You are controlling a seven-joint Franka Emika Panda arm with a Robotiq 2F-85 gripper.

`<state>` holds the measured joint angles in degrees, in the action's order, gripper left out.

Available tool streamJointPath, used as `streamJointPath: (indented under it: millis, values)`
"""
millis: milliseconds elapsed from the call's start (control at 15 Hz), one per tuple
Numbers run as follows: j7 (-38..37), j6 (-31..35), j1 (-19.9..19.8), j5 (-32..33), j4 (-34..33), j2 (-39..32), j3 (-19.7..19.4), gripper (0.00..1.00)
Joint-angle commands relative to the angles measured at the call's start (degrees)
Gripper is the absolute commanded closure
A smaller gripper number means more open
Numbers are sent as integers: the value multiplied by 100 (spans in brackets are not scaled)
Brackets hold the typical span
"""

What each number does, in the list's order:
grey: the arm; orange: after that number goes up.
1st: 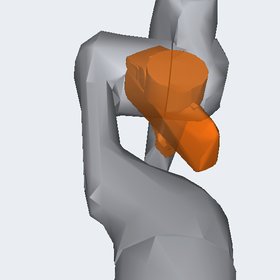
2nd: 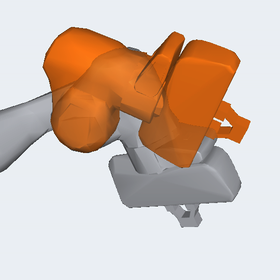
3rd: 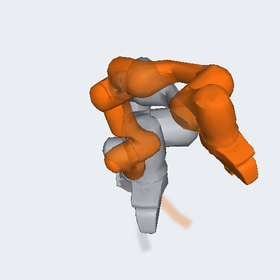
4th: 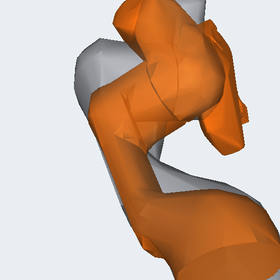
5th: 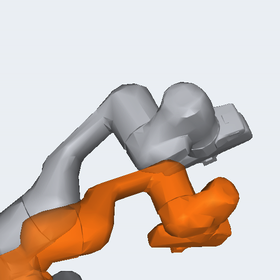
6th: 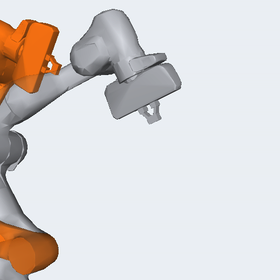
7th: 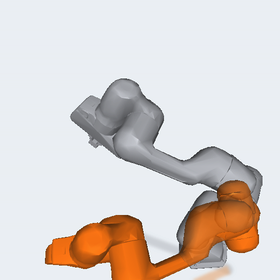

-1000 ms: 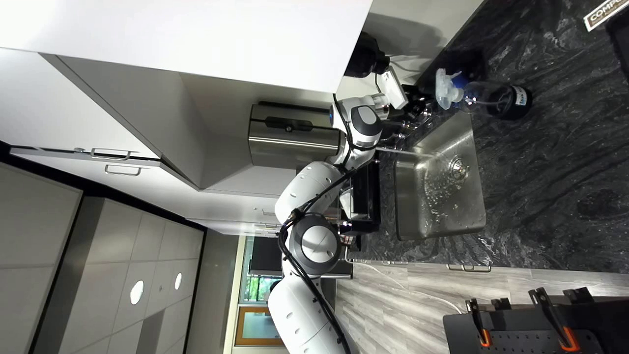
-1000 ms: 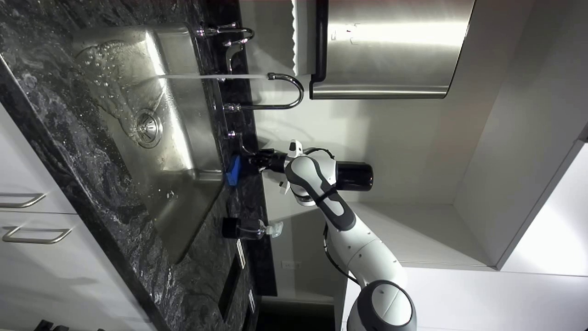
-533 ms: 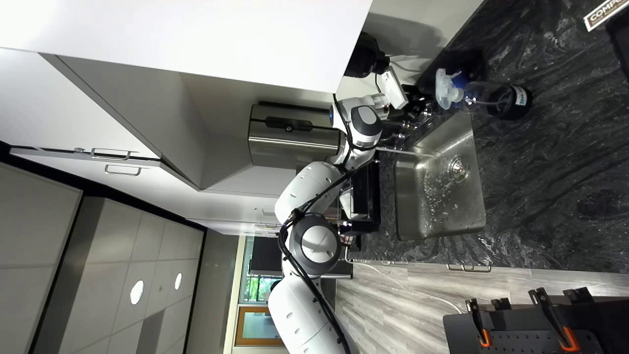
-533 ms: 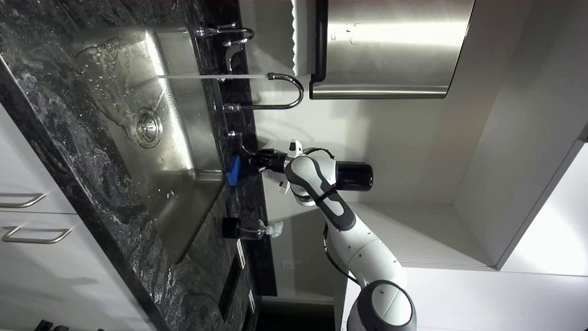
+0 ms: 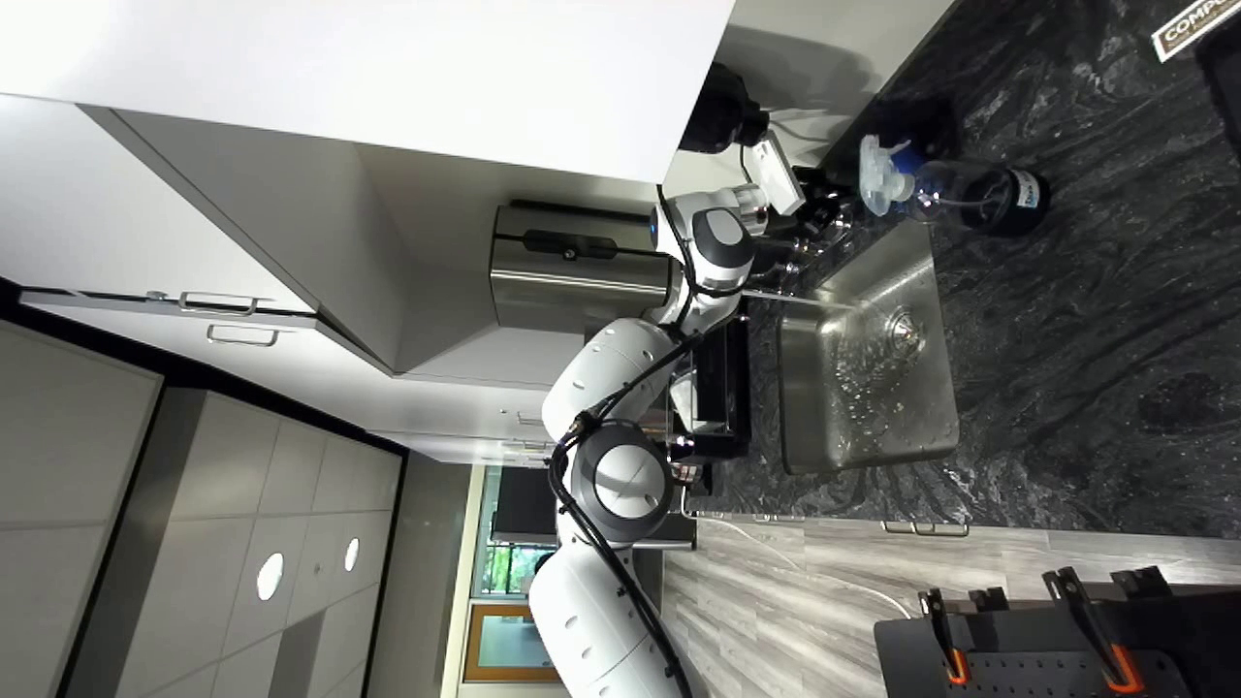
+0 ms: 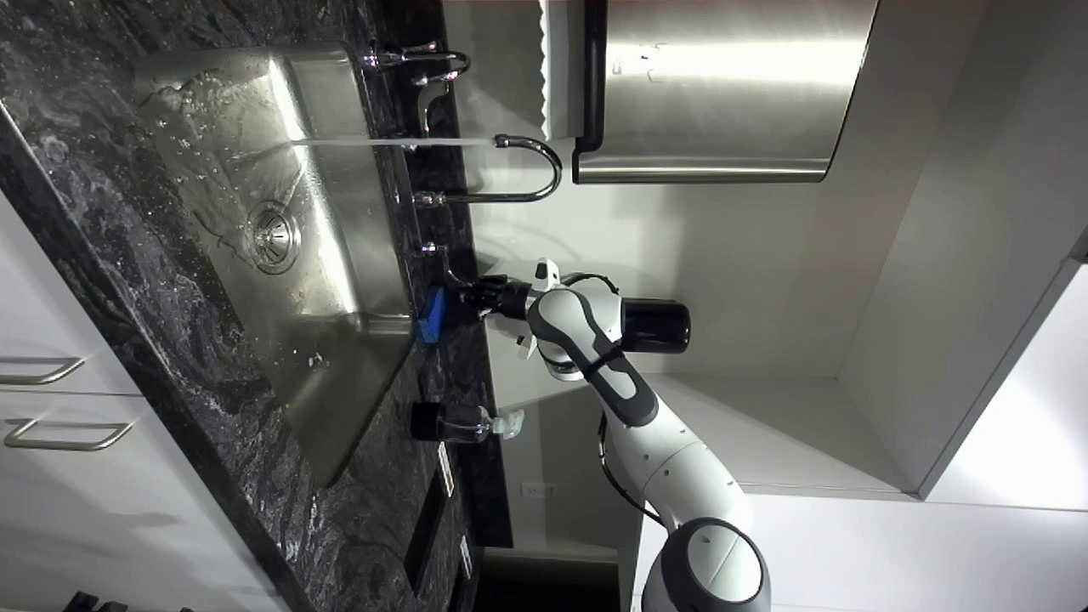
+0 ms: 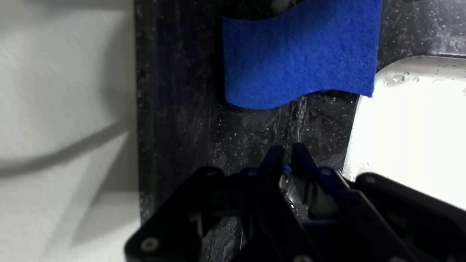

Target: Open and close the right tap

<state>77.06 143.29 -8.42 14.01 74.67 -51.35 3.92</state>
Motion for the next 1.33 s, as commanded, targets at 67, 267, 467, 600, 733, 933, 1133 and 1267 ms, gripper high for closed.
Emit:
streamJointPath:
  millis: [67, 267, 467, 600, 733, 933, 1133, 1267]
  values:
    - [20, -79, 113, -82, -209, 11, -3, 97]
    - [55, -84, 117, -53, -328, -47, -26, 97]
    - [97, -96, 121, -31, -469, -129, -42, 97]
    - [112, -117, 134, -9, -587, -197, -65, 97]
    - [115, -147, 144, -1, -712, -264, -82, 97]
    - [130, -224, 144, -13, -892, -353, -82, 97]
    - [115, -312, 161, -22, -1015, -401, -88, 97]
    - [93, -376, 177, -37, -1017, -387, -88, 60]
